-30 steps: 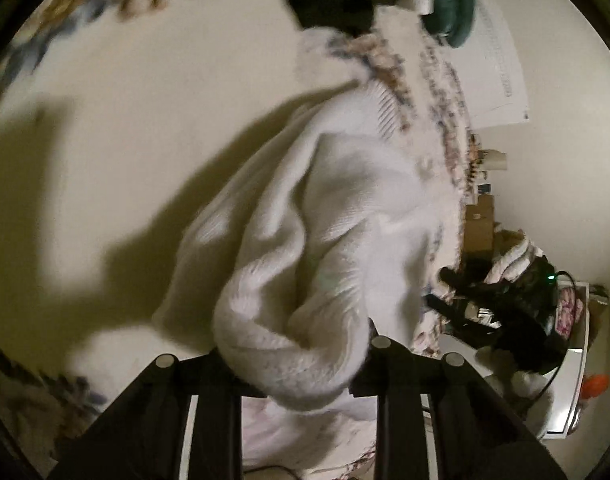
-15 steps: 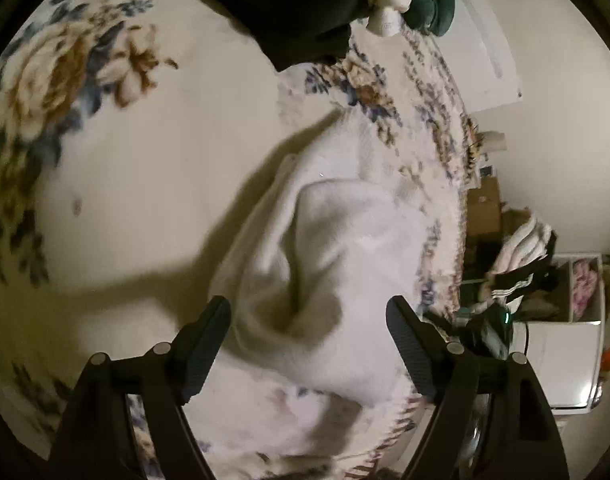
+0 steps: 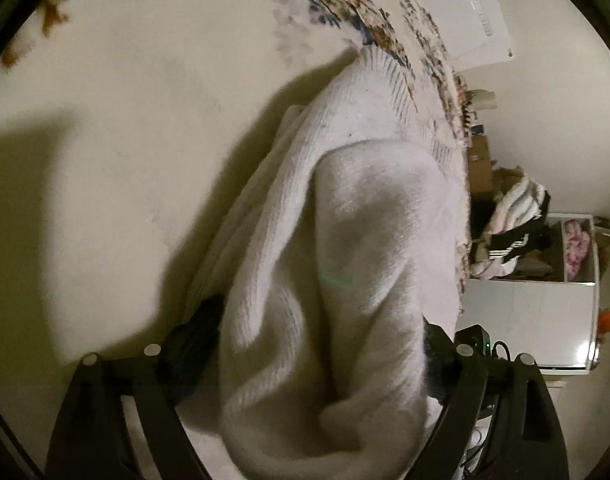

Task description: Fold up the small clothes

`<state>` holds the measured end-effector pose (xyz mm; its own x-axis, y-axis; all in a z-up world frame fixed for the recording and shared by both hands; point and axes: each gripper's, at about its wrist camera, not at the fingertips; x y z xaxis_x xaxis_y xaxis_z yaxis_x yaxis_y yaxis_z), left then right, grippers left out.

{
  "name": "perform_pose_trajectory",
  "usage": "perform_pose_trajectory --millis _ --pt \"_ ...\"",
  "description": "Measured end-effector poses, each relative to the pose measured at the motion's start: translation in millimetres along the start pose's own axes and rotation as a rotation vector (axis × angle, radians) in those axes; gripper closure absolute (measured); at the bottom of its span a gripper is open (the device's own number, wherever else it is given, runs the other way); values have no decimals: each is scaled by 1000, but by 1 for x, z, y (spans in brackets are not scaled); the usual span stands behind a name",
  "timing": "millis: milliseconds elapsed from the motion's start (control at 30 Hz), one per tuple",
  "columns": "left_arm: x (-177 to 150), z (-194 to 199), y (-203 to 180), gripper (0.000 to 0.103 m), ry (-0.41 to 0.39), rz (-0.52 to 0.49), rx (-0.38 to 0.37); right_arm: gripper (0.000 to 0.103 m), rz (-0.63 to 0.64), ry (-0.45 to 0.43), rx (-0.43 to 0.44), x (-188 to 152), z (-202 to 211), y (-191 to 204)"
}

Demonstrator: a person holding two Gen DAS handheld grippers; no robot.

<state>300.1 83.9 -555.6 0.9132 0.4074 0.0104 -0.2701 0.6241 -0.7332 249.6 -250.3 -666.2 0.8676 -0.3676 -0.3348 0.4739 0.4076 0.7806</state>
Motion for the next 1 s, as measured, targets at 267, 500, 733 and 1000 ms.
perform_pose_trajectory --millis 267,500,733,1000 --pt "-10 4 -7 31 -43 -55 -24 34 -12 -54 -23 -8 -6 8" --pt "-28 21 -24 60 -89 -57 -16 47 58 -69 -39 -32 9 27" --pt "-74 34 -25 60 -16 -12 -24 47 6 -27 -64 -88 31 17" --pt "-74 9 -11 25 57 -24 -48 20 -1 25 -113 -90 10 -9"
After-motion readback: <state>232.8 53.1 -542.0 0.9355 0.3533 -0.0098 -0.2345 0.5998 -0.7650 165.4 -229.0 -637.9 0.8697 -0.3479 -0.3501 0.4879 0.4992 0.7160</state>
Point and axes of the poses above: each gripper's, at about its wrist camera, not at the fingertips, and z roughly against the way its jaws point, y to its left, x to its top, and after that the axes turned 3 degrees about -y, right-handed
